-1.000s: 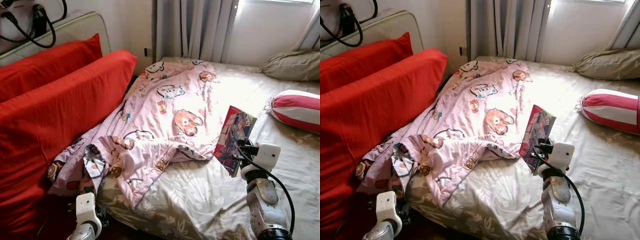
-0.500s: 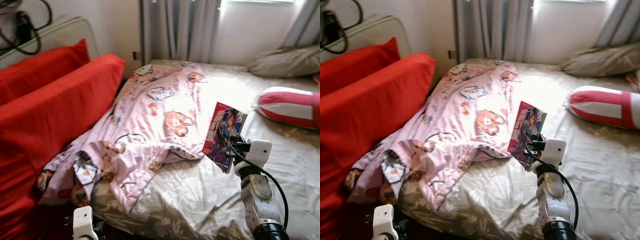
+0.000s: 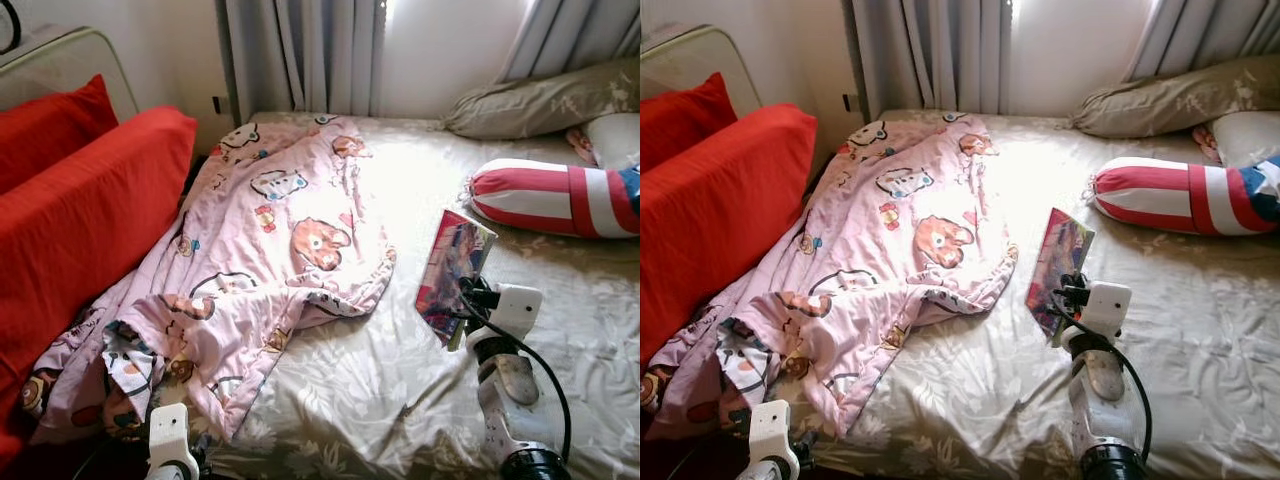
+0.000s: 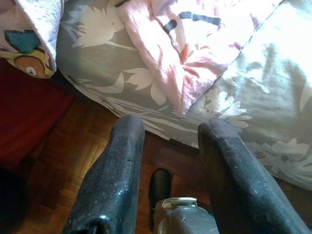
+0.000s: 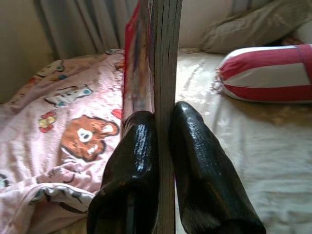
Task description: Clean up the room
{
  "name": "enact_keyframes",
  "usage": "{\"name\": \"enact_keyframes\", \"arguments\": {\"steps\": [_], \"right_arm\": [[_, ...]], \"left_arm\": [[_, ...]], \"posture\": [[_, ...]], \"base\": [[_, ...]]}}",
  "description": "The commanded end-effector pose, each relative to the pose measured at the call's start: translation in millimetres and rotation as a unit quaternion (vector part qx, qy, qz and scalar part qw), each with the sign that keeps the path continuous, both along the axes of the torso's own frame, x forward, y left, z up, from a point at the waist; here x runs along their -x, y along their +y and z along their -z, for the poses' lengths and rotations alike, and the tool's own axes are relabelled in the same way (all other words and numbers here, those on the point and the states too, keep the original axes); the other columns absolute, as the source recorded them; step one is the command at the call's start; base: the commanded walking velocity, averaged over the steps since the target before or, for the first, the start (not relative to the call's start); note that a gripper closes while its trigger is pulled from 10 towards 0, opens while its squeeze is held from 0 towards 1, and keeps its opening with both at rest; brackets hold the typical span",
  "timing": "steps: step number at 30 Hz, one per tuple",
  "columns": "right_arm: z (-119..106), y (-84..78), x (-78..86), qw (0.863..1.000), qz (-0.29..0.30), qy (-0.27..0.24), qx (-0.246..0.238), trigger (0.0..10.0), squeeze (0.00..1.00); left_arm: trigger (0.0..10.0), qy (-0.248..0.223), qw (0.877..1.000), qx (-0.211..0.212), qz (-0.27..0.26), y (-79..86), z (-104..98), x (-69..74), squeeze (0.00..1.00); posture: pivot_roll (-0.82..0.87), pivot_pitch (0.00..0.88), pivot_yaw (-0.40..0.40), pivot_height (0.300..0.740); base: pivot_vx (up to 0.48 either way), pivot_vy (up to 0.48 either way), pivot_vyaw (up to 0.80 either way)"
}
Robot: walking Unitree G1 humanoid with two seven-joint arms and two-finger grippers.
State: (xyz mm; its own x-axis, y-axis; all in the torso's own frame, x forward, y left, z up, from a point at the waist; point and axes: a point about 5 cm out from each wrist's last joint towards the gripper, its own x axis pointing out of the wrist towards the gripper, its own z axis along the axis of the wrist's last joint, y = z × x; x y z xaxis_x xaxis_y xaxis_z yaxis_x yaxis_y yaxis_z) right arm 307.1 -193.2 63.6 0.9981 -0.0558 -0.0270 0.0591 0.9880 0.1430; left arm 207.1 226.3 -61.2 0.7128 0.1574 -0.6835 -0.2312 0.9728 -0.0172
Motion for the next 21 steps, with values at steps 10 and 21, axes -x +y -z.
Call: {"name": "enact_keyframes", "arguments": {"steps": [10,21], "right_arm": [[-9.1,-1.2,-4.6,1.0,0.012,-0.025,-0.003,10.0,0.0],[-12.2,-0.6,-5.3,0.999,0.023,-0.037,-0.005,10.0,0.0]], "left_arm": [[10.0,0.007,1.0,-0.004,0.002,3.6,2.1,5.4,0.0],[10.0,0.007,1.0,-0.003,-0.003,5.4,2.4,6.8,0.0]], "posture": [[-0.01,0.0,0.007,0.74],[0.0,0.0,0.007,0.74]], "base": [[0.0,-0.304,-0.62],[0.0,-0.304,-0.05]]}}
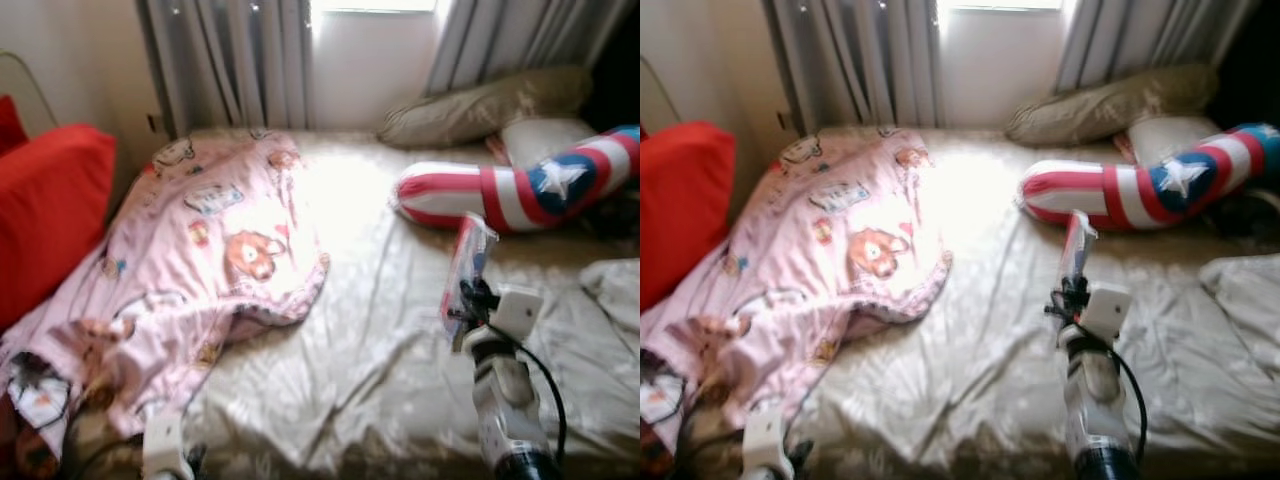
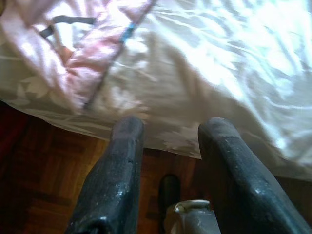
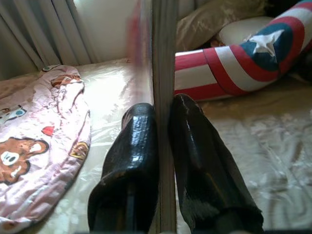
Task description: Clean up the room
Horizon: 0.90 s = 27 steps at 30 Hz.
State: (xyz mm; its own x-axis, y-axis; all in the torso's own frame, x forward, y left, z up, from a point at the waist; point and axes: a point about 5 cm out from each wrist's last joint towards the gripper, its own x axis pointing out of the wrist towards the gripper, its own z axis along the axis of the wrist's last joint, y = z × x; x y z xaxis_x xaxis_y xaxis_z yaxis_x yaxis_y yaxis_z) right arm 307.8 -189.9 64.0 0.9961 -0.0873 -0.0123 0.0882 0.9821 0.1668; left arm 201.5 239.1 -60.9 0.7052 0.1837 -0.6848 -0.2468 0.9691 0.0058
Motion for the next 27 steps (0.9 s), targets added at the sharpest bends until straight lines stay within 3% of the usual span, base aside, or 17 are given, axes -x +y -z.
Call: {"name": "enact_keyframes", "arguments": {"steps": [1,27], "right_arm": [[-12.4,-4.9,-5.0,1.0,0.01,-0.029,0.007,10.0,0.0],[-9.0,0.1,-5.2,1.0,-0.005,-0.018,0.006,10.0,0.0]], "left_arm": [[10.0,0.004,1.0,0.008,0.004,-7.9,3.1,1.6,0.0],[10.0,0.006,1.0,0.012,0.003,-7.8,4.4,4.3,0.0]], "posture": [[0.0,0.0,0.007,0.74],[0.01,0.0,0.008,0.74]], "base": [[0.0,-0.304,0.0],[0.0,-0.303,0.0]]}}
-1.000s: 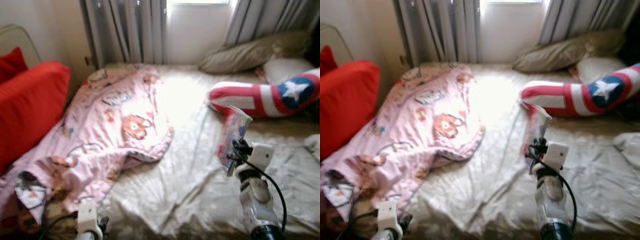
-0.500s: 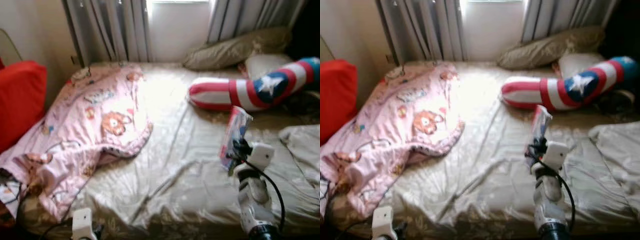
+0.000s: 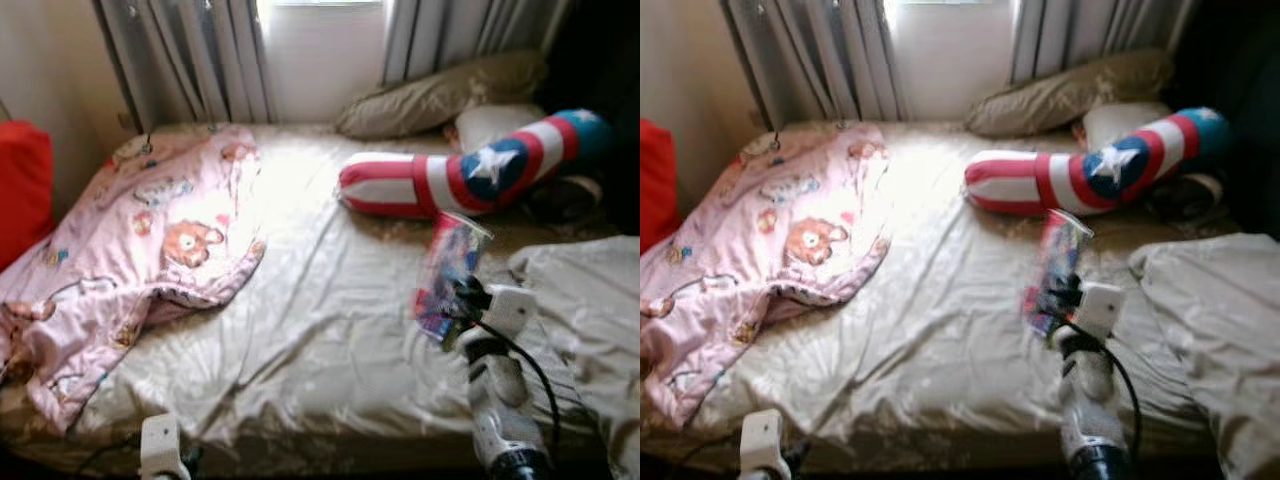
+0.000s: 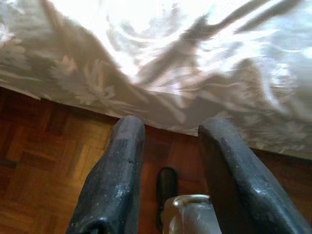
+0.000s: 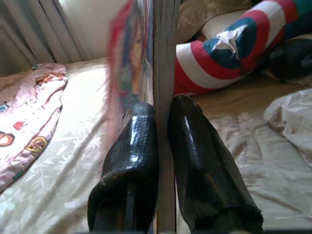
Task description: Clean up the room
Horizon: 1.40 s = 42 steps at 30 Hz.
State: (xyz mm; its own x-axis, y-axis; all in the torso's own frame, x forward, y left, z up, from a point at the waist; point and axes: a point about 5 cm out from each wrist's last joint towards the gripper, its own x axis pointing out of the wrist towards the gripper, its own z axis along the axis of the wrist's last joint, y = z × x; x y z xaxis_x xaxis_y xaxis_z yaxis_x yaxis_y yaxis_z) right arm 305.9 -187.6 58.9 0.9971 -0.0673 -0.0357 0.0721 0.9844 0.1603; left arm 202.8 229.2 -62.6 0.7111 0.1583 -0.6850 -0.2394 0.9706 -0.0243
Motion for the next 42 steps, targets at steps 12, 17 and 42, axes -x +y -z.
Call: {"name": "enact_keyframes", "arguments": {"steps": [12,17,42], "right_arm": [[-11,-2.0,-3.9,1.0,0.006,-0.025,0.002,10.0,0.0],[-11,-1.9,-4.1,1.0,0.007,-0.023,0.001,10.0,0.0],[5,-10.0,4.6,0.999,0.046,0.018,-0.004,10.0,0.0]], "left_arm": [[10.0,0.015,1.0,0.003,0.0,0.7,6,11.0,0.0],[10.0,0.015,1.0,0.004,-0.001,0.2,6,12.2,0.0],[10.0,0.004,1.0,0.004,0.012,0.8,4,8.4,0.0]], "posture": [[0.01,0.013,0.005,0.74],[0.01,0.018,0.005,0.74],[0.01,0.042,0.028,0.74]], "base": [[0.0,-0.152,0.0],[0.0,0.0,0.0],[0.129,0.0,-0.06]]}}
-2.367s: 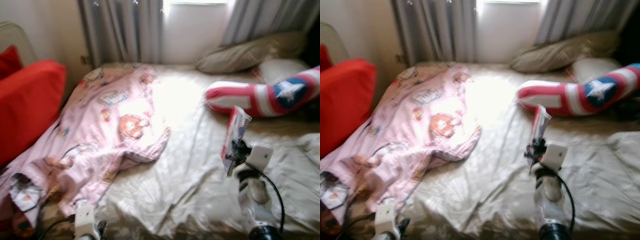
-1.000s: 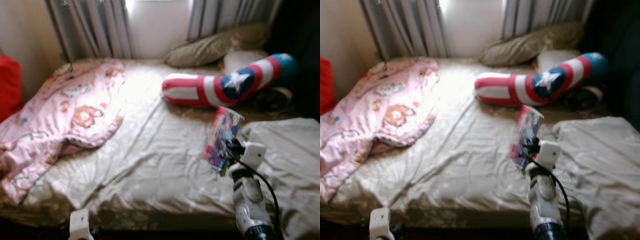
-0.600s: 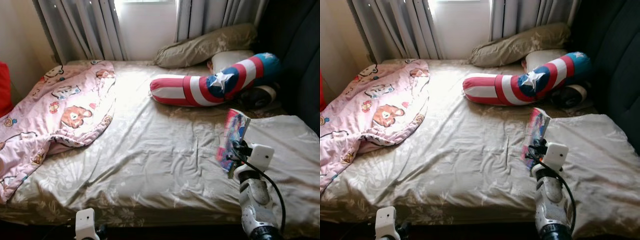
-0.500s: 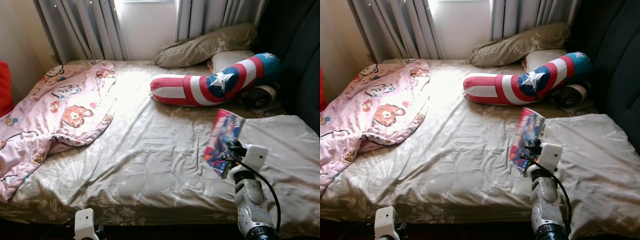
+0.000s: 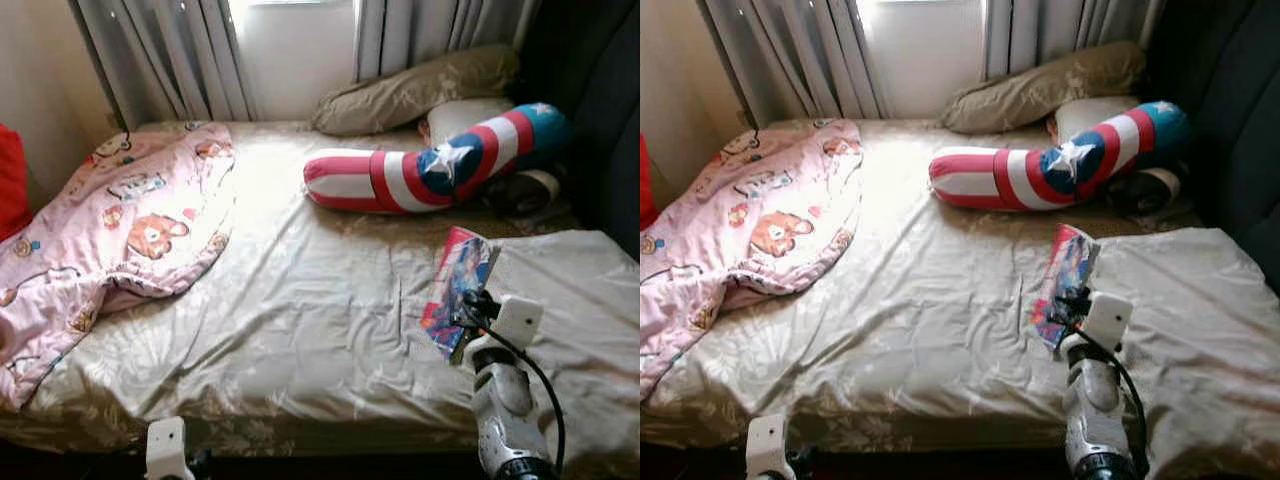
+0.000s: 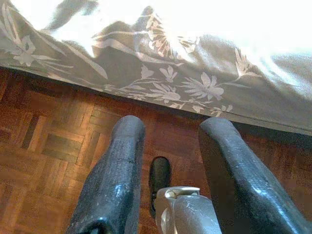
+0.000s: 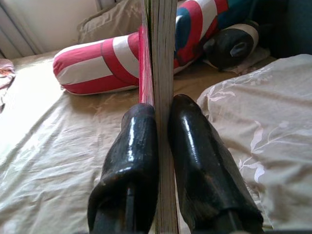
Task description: Clean up the room
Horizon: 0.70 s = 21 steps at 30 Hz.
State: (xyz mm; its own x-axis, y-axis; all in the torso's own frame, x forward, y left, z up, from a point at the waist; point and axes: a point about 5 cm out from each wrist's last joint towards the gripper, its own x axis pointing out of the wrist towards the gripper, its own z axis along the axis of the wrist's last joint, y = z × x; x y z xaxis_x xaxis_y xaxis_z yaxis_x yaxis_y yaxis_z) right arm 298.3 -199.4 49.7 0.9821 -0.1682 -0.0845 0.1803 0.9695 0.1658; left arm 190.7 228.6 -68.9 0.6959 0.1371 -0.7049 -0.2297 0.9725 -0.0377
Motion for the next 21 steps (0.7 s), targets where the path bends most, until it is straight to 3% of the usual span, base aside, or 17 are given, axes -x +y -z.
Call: {"name": "enact_keyframes", "arguments": {"steps": [1,8,10,21], "right_arm": [[-4,1.8,-3.1,1.0,-0.005,-0.006,0.002,10.0,0.0],[-6,5.4,-4.0,1.0,-0.018,-0.011,0.01,10.0,0.0],[-3,13.8,-4.1,0.998,-0.056,0.002,0.034,10.0,0.0],[-4,21.5,-3.2,0.997,-0.075,-0.008,0.023,10.0,0.0]], "left_arm": [[10.0,-0.008,1.0,-0.005,0.007,1.4,-3,-3.7,0.0],[10.0,-0.008,1.0,-0.006,0.006,0.9,-2,-3.0,0.0],[10.0,-0.009,1.0,-0.005,0.003,1.4,-2,-2.7,0.0],[10.0,-0.008,1.0,-0.006,0.006,1.0,-2,-1.8,0.0]], "posture": [[0.01,0.042,0.028,0.74],[0.01,0.044,0.023,0.74],[0.01,0.047,0.022,0.74],[0.01,0.049,0.028,0.74]], "base": [[0.255,0.0,-0.76],[0.26,0.0,-0.11],[0.262,0.0,0.0],[0.26,0.0,0.0]]}}
